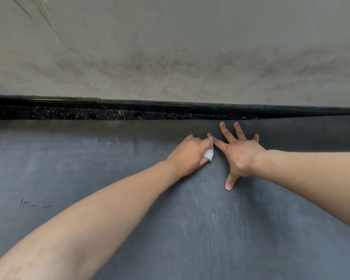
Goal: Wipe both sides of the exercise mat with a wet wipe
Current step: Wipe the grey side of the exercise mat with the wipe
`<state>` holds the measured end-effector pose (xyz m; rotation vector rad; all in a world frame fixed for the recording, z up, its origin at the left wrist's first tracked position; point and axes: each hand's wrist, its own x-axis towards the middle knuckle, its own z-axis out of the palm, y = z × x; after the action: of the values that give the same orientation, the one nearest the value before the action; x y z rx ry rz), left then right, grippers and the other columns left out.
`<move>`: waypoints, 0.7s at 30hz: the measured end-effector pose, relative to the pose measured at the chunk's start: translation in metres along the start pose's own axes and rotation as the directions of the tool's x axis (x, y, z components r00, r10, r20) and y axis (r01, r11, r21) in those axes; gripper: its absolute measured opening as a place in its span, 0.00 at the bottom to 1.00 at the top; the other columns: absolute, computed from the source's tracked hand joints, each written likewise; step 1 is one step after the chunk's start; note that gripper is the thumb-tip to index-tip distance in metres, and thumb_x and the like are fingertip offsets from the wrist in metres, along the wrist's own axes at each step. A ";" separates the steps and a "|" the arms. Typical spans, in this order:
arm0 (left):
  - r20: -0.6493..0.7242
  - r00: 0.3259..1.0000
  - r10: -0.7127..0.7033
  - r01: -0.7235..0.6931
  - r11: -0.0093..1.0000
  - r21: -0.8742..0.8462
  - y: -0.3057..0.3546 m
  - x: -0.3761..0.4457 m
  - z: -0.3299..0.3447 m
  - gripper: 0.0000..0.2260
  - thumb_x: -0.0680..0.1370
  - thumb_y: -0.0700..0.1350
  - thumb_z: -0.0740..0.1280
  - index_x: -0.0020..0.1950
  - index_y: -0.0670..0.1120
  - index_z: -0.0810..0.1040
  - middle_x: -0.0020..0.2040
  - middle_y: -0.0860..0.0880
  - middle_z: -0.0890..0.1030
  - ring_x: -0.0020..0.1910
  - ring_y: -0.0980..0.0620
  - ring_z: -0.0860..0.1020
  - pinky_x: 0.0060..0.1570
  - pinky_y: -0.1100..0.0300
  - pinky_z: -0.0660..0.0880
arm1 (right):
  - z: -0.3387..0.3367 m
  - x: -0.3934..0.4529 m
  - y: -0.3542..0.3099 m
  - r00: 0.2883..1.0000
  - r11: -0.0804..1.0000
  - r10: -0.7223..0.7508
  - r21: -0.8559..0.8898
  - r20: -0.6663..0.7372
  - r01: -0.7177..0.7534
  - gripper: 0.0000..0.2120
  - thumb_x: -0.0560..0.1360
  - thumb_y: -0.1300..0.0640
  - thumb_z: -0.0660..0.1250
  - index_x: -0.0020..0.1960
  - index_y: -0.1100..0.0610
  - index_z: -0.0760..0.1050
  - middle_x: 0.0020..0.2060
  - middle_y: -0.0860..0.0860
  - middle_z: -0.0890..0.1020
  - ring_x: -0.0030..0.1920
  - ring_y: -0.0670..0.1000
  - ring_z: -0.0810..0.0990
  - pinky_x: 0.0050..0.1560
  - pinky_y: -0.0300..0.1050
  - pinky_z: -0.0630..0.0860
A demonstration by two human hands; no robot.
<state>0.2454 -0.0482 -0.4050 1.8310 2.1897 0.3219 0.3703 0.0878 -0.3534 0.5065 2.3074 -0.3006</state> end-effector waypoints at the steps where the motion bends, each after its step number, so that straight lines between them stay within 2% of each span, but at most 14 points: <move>1: 0.054 0.996 0.073 -0.076 0.996 0.049 -0.006 -0.002 -0.006 0.12 0.78 0.49 0.65 0.55 0.42 0.77 0.42 0.43 0.82 0.41 0.41 0.79 0.48 0.51 0.69 | 0.003 -0.003 0.002 1.000 1.000 0.001 0.002 -0.021 -0.001 0.81 0.52 0.32 0.85 0.81 0.40 0.27 0.81 0.49 0.26 0.82 0.64 0.30 0.76 0.81 0.51; 2: 0.043 0.996 0.073 -0.077 0.991 0.108 -0.018 0.001 -0.016 0.11 0.79 0.50 0.62 0.53 0.43 0.77 0.41 0.43 0.81 0.40 0.41 0.79 0.48 0.51 0.69 | 0.007 -0.008 0.004 0.999 1.000 0.007 0.002 -0.048 -0.007 0.80 0.53 0.31 0.84 0.82 0.42 0.27 0.82 0.50 0.27 0.82 0.64 0.31 0.76 0.79 0.51; 4: -0.075 0.985 -0.157 0.168 0.968 0.184 -0.044 0.011 -0.032 0.10 0.80 0.47 0.61 0.53 0.43 0.77 0.43 0.41 0.82 0.42 0.39 0.81 0.47 0.50 0.71 | 0.017 -0.019 0.009 0.996 1.000 0.024 0.010 -0.084 -0.023 0.80 0.52 0.27 0.82 0.82 0.41 0.27 0.82 0.53 0.29 0.82 0.66 0.33 0.77 0.79 0.51; 6: -0.241 0.863 -0.443 0.475 0.875 0.095 -0.055 0.006 -0.037 0.08 0.80 0.45 0.64 0.53 0.41 0.78 0.43 0.39 0.83 0.42 0.36 0.81 0.44 0.49 0.72 | 0.031 -0.029 0.014 0.997 1.000 0.028 0.004 -0.075 -0.028 0.80 0.50 0.23 0.80 0.80 0.37 0.25 0.81 0.53 0.27 0.82 0.68 0.32 0.75 0.81 0.51; 7: -0.269 0.853 -0.448 0.475 0.879 0.041 -0.047 0.000 -0.031 0.07 0.79 0.44 0.66 0.52 0.41 0.78 0.41 0.39 0.83 0.40 0.36 0.81 0.42 0.50 0.72 | 0.037 -0.032 0.016 0.998 1.000 0.022 -0.010 -0.063 -0.023 0.80 0.50 0.22 0.79 0.80 0.37 0.25 0.80 0.53 0.25 0.81 0.68 0.31 0.75 0.82 0.51; 8: -0.239 0.902 -0.360 0.373 0.928 0.009 -0.030 -0.008 -0.021 0.07 0.79 0.45 0.67 0.51 0.42 0.77 0.39 0.40 0.83 0.38 0.36 0.80 0.41 0.51 0.70 | 0.040 -0.033 0.018 0.998 1.000 0.017 -0.024 -0.060 -0.018 0.80 0.50 0.22 0.79 0.80 0.37 0.24 0.80 0.54 0.24 0.81 0.68 0.30 0.74 0.82 0.51; 10: 0.010 0.998 0.054 -0.054 0.998 -0.025 0.020 -0.041 0.006 0.06 0.78 0.46 0.67 0.49 0.43 0.76 0.38 0.44 0.80 0.37 0.41 0.77 0.43 0.52 0.66 | 0.043 -0.031 0.019 0.998 0.999 0.014 -0.031 -0.061 -0.016 0.80 0.51 0.23 0.79 0.79 0.38 0.23 0.79 0.55 0.23 0.80 0.69 0.29 0.73 0.83 0.51; 11: 0.146 0.954 0.262 -0.258 0.965 -0.042 0.037 -0.059 0.014 0.06 0.80 0.46 0.66 0.49 0.44 0.75 0.38 0.45 0.78 0.38 0.44 0.74 0.44 0.52 0.65 | 0.042 -0.030 0.019 0.998 0.999 0.013 -0.030 -0.060 -0.015 0.80 0.51 0.23 0.80 0.79 0.38 0.23 0.79 0.55 0.23 0.80 0.69 0.29 0.73 0.84 0.51; 13: 0.257 0.887 0.384 -0.392 0.920 -0.019 0.032 -0.071 0.014 0.06 0.81 0.47 0.65 0.47 0.45 0.74 0.38 0.46 0.77 0.37 0.45 0.72 0.44 0.52 0.66 | 0.041 -0.030 0.019 0.999 0.999 0.008 -0.034 -0.054 -0.010 0.80 0.50 0.23 0.80 0.79 0.38 0.23 0.79 0.55 0.23 0.80 0.69 0.29 0.73 0.84 0.51; 14: 0.215 0.928 0.305 -0.322 0.946 0.049 0.019 -0.067 0.010 0.07 0.81 0.47 0.65 0.46 0.45 0.73 0.38 0.46 0.77 0.36 0.44 0.72 0.44 0.51 0.66 | 0.041 -0.030 0.018 0.999 0.999 0.006 -0.033 -0.046 -0.008 0.81 0.50 0.23 0.80 0.79 0.37 0.23 0.79 0.54 0.23 0.80 0.69 0.29 0.73 0.84 0.51; 16: -0.022 0.998 -0.052 0.055 0.992 0.112 -0.012 -0.057 0.001 0.07 0.79 0.47 0.66 0.46 0.45 0.74 0.37 0.44 0.78 0.35 0.41 0.75 0.42 0.51 0.67 | 0.042 -0.029 0.019 0.999 0.999 0.010 -0.033 -0.046 -0.012 0.80 0.50 0.23 0.80 0.79 0.37 0.23 0.79 0.54 0.23 0.80 0.69 0.29 0.73 0.84 0.51; 18: -0.208 0.899 -0.386 0.394 0.919 -0.002 -0.017 -0.058 -0.007 0.05 0.77 0.45 0.68 0.48 0.43 0.76 0.36 0.42 0.80 0.36 0.38 0.78 0.41 0.50 0.69 | 0.042 -0.029 0.018 0.999 0.999 0.014 -0.038 -0.048 -0.015 0.80 0.50 0.23 0.80 0.79 0.37 0.23 0.79 0.54 0.23 0.80 0.69 0.29 0.72 0.84 0.50; 20: -0.177 0.914 -0.365 0.358 0.931 -0.071 0.018 -0.067 0.004 0.07 0.76 0.46 0.67 0.49 0.43 0.77 0.37 0.42 0.81 0.36 0.38 0.78 0.41 0.50 0.71 | 0.041 -0.029 0.017 0.999 0.999 0.016 -0.027 -0.052 -0.017 0.81 0.48 0.23 0.80 0.79 0.36 0.23 0.79 0.53 0.23 0.80 0.69 0.29 0.72 0.85 0.50; 21: -0.092 0.971 -0.223 0.216 0.973 -0.075 0.041 -0.075 0.016 0.07 0.77 0.48 0.65 0.48 0.44 0.76 0.36 0.42 0.80 0.37 0.38 0.78 0.42 0.50 0.70 | 0.040 -0.031 0.017 0.999 1.000 0.017 -0.015 -0.048 -0.018 0.81 0.48 0.23 0.80 0.79 0.35 0.24 0.79 0.53 0.24 0.81 0.68 0.29 0.72 0.85 0.50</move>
<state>0.3010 -0.1146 -0.4012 1.5506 2.3921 0.4399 0.4219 0.0802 -0.3602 0.5308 2.3487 -0.2644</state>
